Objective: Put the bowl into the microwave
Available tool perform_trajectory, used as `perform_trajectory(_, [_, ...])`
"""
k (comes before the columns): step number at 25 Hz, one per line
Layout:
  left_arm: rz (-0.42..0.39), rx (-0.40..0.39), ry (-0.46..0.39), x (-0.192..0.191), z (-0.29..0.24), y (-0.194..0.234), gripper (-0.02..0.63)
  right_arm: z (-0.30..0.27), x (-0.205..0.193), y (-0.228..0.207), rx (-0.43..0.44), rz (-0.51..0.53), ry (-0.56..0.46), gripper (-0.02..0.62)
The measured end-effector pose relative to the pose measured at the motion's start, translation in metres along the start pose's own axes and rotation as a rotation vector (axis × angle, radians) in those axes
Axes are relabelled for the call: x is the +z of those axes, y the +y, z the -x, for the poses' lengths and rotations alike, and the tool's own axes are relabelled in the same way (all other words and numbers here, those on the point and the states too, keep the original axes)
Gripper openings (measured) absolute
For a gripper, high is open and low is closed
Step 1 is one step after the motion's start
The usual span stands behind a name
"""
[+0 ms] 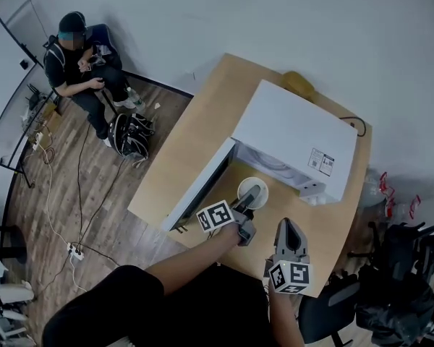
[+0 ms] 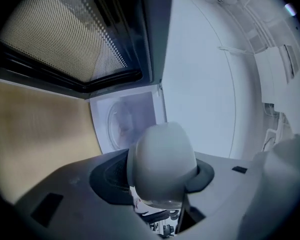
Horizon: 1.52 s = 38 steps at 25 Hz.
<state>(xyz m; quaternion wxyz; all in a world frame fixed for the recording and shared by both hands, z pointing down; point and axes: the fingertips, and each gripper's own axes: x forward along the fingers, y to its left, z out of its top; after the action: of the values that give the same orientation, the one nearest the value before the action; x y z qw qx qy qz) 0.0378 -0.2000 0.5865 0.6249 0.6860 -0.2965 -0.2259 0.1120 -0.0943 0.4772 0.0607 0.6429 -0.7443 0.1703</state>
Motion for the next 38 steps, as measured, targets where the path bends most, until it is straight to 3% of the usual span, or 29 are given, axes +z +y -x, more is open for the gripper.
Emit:
perform_trajectory(5, [-0.081,0.046,0.044,0.001,-0.046,0.035,0.216,-0.014,-0.006,-0.019,0.017,-0.045,0.012,0.060])
perform_trajectory(10, [-0.071,0.114,0.023,0.014,-0.079,0.071,0.216,-0.022,-0.022,-0.035,0.025,-0.075,0.048,0.060])
perform_trajectory(19, [-0.071,0.103,0.033,0.026,-0.129,0.082,0.216,-0.026,-0.022,-0.086,-0.021,-0.072,0.013,0.060])
perform_trajectory(24, [-0.119,0.126,0.034,0.035,-0.147,0.087,0.216,-0.031,-0.030,-0.078,0.011,-0.048,0.030,0.060])
perform_trajectory(27, [-0.151,0.126,0.050,0.036,-0.158,0.087,0.216,-0.030,-0.035,-0.055,0.046,0.024,0.046,0.060])
perform_trajectory(31, [-0.161,0.147,0.057,0.042,-0.168,0.093,0.216,-0.030,-0.039,-0.031,0.093,0.022,0.050,0.060])
perform_trajectory(38, [-0.155,0.122,0.070,0.049,-0.180,0.094,0.216,-0.035,-0.037,-0.040,0.084,0.040,0.052,0.060])
